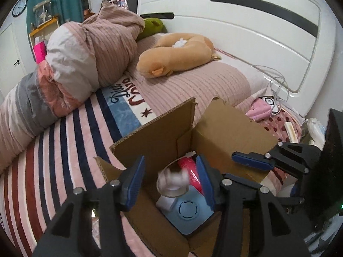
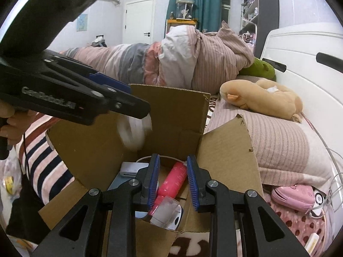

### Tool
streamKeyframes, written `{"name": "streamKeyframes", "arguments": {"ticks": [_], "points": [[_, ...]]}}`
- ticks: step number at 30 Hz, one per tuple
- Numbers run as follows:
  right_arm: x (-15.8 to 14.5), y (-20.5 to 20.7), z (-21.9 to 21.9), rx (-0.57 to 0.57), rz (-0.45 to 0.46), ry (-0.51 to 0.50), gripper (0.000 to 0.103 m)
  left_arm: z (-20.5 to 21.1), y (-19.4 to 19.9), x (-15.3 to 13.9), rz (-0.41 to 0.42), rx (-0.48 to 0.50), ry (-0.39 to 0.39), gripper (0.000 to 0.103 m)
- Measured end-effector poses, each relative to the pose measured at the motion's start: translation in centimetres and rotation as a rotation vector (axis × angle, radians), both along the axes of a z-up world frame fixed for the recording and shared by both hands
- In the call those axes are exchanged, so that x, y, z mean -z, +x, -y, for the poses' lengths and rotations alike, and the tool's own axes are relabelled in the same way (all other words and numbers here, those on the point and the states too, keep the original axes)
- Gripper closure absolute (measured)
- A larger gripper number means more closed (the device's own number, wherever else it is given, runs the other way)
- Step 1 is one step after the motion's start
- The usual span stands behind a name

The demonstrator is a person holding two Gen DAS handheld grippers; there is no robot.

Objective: Organize rigid objects
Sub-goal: 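Open both grippers to drop the tape roll and white bottle into the box, then grasp the clear square bottle with the right gripper while the left grasps the gold bar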

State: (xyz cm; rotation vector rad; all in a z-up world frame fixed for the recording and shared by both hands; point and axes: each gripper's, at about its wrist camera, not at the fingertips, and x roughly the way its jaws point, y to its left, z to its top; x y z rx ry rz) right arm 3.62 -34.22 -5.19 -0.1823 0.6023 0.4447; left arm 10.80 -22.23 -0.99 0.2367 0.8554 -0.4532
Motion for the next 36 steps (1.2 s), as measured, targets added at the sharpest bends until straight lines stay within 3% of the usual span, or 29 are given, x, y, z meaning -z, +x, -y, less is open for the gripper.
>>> {"name": "streamKeyframes", "arguments": {"ticks": [7,11,17,23,28,30,32,34,36], "points": [[-0.9,-0.9,-0.5,0.03,0.009,-0.006,0.076,-2.5,-1.8,-1.4,0.038,-0.023,-0.058,0.049],[-2.3,-1.6,-1.5,0.023,0.04,0.024,0.076,-6.5,-3.9,-2.8,0.088,-0.09,-0.097,0.043],[-5.0,-3.0,-6.0,-0.101,0.072,0.108,0.074,-14.4,-7.2,-3.3,0.154,-0.252,-0.1,0.035],[-5.3,-3.9,-14.0,-0.267,0.066,0.083,0.073,-22.3,-10.0,-0.8,0.173,-0.39,-0.09,0.03],[-2.0,-2.8,-20.9,-0.379,-0.075,0.07,0.072,-27.2,-10.6,2.7,0.149,-0.465,-0.093,0.03],[0.2,-2.0,-22.7,-0.373,-0.141,0.063,0.063,-28.8,-10.5,4.2,0.129,-0.479,-0.104,0.03],[2.9,-0.3,-23.5,-0.308,-0.213,0.062,0.042,-30.1,-10.0,5.8,0.105,-0.486,-0.115,0.03],[5.2,1.1,-23.6,-0.225,-0.259,0.05,0.029,-31.0,-9.4,7.1,0.081,-0.48,-0.128,0.03],[8.0,3.1,-23.3,-0.095,-0.3,0.011,0.025,-31.5,-8.6,8.3,0.058,-0.476,-0.136,0.03]]}}
